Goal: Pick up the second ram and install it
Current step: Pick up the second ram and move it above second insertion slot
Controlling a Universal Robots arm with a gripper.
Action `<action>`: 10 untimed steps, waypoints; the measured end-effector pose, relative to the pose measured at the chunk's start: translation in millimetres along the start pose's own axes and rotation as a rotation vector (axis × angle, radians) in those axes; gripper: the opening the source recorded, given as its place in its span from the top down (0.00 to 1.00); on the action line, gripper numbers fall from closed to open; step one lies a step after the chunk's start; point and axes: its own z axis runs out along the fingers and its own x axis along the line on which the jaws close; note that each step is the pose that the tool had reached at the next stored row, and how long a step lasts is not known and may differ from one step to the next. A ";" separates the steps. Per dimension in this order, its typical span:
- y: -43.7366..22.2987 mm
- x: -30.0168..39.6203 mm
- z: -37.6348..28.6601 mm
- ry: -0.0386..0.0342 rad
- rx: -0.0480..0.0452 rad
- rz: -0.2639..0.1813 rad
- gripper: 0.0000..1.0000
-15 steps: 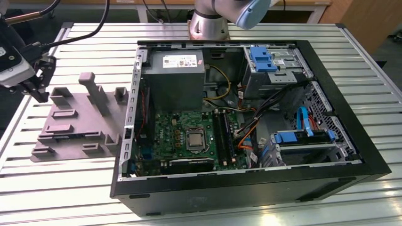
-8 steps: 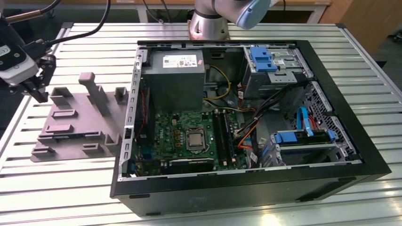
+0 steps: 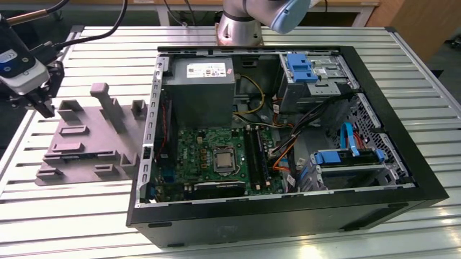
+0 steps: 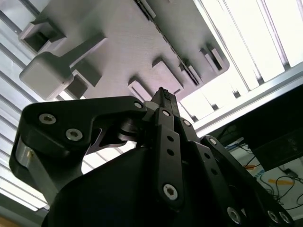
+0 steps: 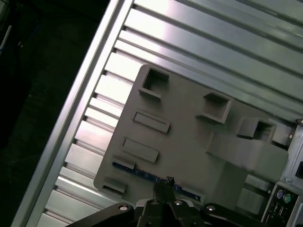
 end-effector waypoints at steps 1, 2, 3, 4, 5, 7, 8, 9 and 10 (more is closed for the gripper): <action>0.0 0.0 0.0 0.0005 -0.0001 -0.011 0.89; 0.0 0.0 0.0 0.0010 -0.0002 -0.022 0.89; 0.0 0.0 0.0 0.0015 -0.0003 -0.033 0.89; 0.0 0.0 0.0 0.0020 -0.0003 -0.045 0.89; 0.0 0.0 0.0 0.0025 -0.0004 -0.056 0.89; 0.0 0.0 0.0 0.0035 -0.0006 -0.079 0.89; 0.0 0.0 0.0 0.0040 -0.0007 -0.090 0.89; 0.0 0.0 0.0 0.0045 -0.0007 -0.100 0.89; 0.0 0.0 0.0 0.0049 -0.0008 -0.111 0.89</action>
